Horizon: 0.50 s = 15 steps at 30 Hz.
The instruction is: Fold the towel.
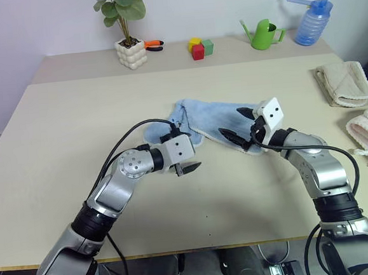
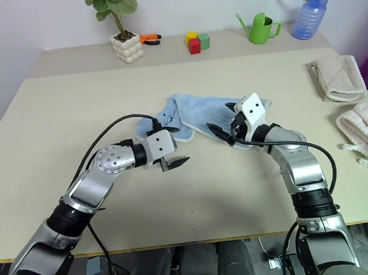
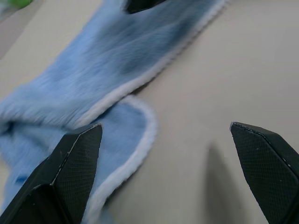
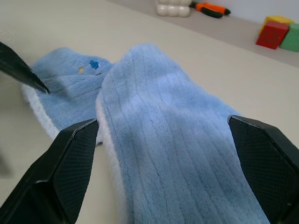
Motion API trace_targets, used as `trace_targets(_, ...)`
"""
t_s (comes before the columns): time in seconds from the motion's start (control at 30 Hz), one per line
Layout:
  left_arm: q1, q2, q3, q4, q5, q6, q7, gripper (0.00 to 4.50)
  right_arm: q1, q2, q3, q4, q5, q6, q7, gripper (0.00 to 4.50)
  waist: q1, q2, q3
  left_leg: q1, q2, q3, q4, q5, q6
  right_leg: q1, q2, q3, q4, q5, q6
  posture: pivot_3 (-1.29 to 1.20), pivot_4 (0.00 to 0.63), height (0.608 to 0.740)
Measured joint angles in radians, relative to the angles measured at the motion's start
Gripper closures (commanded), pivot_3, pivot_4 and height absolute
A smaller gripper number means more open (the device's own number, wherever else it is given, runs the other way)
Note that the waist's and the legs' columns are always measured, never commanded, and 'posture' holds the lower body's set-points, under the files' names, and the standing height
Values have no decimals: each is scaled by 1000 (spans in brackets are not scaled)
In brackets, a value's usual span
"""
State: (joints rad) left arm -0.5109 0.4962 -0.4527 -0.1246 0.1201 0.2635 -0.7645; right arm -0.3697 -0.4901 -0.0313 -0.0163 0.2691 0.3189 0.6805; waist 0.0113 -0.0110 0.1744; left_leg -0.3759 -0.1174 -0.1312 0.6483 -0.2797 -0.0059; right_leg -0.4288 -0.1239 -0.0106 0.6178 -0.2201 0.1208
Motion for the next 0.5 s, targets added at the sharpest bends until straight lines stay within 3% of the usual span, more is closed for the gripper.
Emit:
trace_targets(0.3,-78,46,-2,193,121,-164,49,32,27,-2,-9,-34,-1,5,-29,0,2,0,0,1,1,0,1,-1,1,1,1,0,0,1,0,0,150,732)
trace_targets(0.5,-127,-55,26,352,112,-247,71,32,41,-1,-13,-66,-1,20,-48,0,4,0,0,0,0,0,1,0,0,1,1,0,0,1,0,0,150,732)
